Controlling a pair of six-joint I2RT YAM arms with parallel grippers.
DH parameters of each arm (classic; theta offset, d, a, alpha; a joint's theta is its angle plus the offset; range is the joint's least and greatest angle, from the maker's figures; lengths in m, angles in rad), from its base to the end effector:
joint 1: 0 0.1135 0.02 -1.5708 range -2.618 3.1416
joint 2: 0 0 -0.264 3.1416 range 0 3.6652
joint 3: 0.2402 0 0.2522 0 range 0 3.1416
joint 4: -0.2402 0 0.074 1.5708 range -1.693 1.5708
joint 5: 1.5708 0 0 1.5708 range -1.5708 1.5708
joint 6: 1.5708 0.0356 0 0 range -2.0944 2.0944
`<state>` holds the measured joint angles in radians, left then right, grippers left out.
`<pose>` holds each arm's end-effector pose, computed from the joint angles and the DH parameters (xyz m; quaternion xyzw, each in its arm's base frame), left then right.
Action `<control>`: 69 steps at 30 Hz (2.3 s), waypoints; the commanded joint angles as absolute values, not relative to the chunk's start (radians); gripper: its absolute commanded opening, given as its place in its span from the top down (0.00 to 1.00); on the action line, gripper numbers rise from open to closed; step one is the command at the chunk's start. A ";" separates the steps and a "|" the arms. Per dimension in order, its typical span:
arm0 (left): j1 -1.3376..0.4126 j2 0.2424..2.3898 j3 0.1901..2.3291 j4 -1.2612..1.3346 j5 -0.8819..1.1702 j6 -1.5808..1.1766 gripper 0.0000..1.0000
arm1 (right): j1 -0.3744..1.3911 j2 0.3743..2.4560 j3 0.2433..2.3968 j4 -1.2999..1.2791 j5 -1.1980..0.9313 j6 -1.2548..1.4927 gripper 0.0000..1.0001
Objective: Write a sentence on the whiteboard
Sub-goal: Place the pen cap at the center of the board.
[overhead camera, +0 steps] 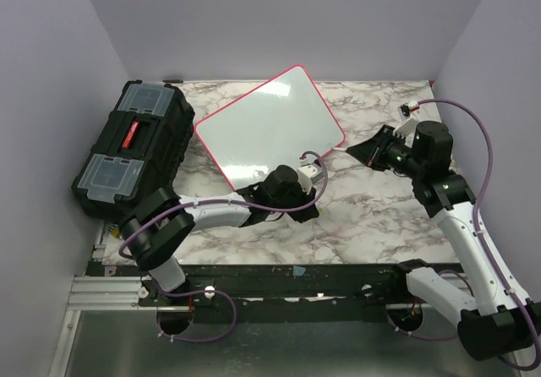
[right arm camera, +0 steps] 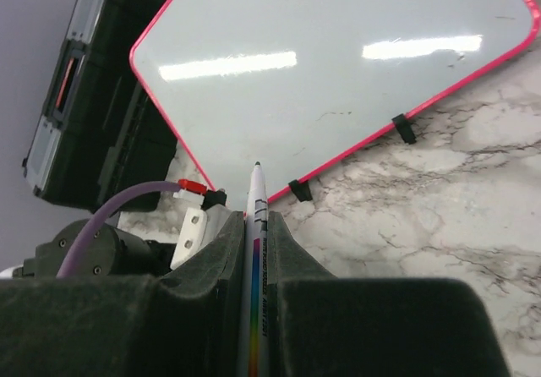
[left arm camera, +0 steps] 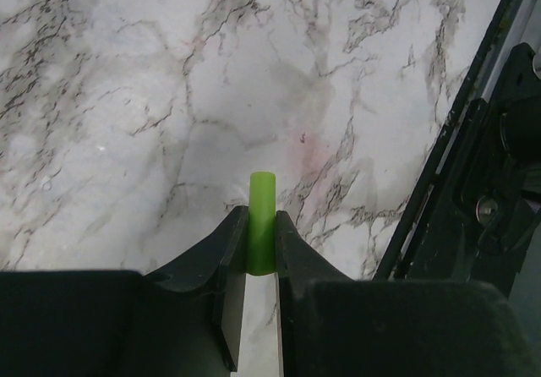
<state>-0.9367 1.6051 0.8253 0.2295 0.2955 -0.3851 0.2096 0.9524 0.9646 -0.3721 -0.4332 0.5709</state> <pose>0.1916 -0.2781 0.1913 0.3042 0.8109 -0.3979 0.3025 0.2029 0.0584 0.3542 0.0240 0.8119 0.3749 0.4468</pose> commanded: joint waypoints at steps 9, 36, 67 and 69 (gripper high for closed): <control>-1.018 1.793 0.938 0.351 0.171 -0.387 0.93 | 0.211 0.861 1.017 -0.487 -0.095 0.545 0.99; -1.037 1.589 0.972 0.150 0.141 -0.248 0.31 | 0.210 0.849 1.013 -0.481 -0.103 0.526 0.99; -0.284 1.695 1.734 -0.489 0.608 -0.036 0.11 | 0.210 0.883 0.995 -0.412 -0.228 0.549 0.99; -0.255 1.755 1.806 -0.509 0.635 -0.046 0.13 | 0.210 0.885 0.994 -0.413 -0.231 0.551 0.99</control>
<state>-0.3138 1.6440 1.6634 -0.4019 0.5156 -0.0441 0.2096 0.8799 0.9958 -0.4377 -0.1993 0.5426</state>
